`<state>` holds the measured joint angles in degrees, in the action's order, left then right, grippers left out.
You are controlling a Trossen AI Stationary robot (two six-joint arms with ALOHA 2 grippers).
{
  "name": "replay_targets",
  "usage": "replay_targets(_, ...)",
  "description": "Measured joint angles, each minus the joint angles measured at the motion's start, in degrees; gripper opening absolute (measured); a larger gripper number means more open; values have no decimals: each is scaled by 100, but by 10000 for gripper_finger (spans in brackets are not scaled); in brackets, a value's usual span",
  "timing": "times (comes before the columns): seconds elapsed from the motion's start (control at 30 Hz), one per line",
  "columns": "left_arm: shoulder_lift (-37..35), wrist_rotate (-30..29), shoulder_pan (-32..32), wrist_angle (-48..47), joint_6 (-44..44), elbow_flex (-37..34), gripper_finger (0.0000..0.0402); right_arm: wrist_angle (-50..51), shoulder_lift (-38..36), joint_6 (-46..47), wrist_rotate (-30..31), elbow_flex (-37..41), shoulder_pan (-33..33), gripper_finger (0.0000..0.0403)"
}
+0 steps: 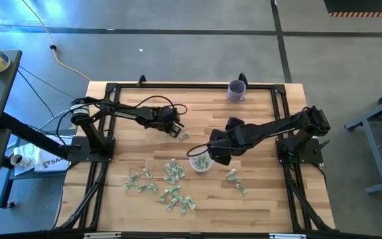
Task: Pick and place Stevia / Truvia into bins
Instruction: Put the stevia packet into the bin
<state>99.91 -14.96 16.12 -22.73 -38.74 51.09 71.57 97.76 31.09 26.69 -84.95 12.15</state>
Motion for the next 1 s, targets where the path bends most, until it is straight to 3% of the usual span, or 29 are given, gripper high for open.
replay_targets(0.1,-89,-19,0,-148,288,9,50,41,-48,46,128,0,59,307)
replay_targets(0.17,-200,-27,3,-418,420,11,20,64,-151,145,310,0,106,307)
replay_targets(0.37,-950,321,-158,-1380,378,410,38,524,-645,726,1034,0,257,307)
replay_targets(0.47,-1535,881,-668,-786,707,542,19,909,-891,1135,1182,-2,328,307)
replay_targets(0.6,-1976,1533,-1465,1140,1078,608,20,1204,-1112,1498,1196,-2,424,307)
replay_targets(0.8,-1222,1622,-2128,2292,1104,585,22,1222,-1104,1649,1091,-2,588,307)
replay_targets(1.0,-174,1565,-2471,2179,1131,1156,53,1248,-1030,1816,766,3,932,307)
